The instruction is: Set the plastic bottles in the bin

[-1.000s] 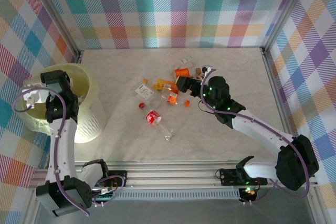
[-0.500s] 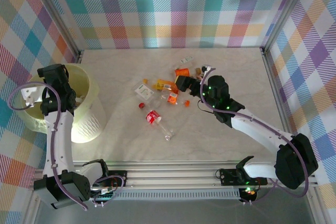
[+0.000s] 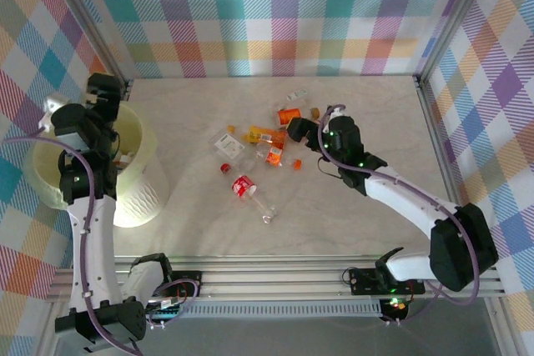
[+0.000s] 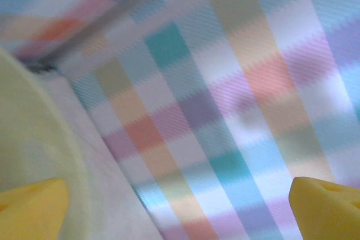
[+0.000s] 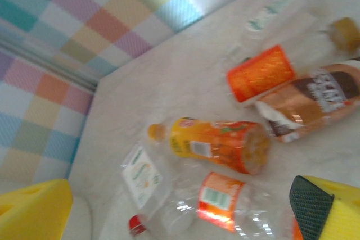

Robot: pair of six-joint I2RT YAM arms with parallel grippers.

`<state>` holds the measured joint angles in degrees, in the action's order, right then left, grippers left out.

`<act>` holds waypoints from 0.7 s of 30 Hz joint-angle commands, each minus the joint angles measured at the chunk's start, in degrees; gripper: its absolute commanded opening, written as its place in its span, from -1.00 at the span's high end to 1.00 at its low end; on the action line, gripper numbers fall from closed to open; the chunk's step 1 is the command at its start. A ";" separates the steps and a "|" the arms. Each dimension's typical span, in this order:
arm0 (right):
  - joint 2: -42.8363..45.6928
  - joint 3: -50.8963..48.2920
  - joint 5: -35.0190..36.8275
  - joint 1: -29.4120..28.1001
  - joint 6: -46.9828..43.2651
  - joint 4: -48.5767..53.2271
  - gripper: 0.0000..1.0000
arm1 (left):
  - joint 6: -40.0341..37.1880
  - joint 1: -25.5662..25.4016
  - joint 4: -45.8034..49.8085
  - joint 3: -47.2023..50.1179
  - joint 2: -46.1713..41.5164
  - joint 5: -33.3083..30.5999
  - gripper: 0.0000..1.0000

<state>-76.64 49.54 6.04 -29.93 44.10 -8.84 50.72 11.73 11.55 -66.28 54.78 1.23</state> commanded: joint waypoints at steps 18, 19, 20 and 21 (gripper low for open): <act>-30.01 23.80 -24.22 12.97 25.19 18.64 -0.99 | -26.49 -31.36 -1.54 -3.21 7.39 17.83 -1.00; -31.49 24.72 -24.92 12.99 26.60 17.92 -0.99 | -27.08 -31.29 -0.54 -3.03 7.12 17.79 -1.00; -33.17 25.52 -25.56 12.98 28.38 16.97 -0.99 | -27.64 -31.37 0.54 -2.70 6.65 17.67 -1.00; -34.55 26.26 -25.64 12.94 30.19 16.07 -0.99 | -28.15 -31.41 1.49 -2.25 6.19 17.51 -1.00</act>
<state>-107.94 73.58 -14.76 -16.84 67.68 7.40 26.74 -18.92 9.93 -69.63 63.11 18.41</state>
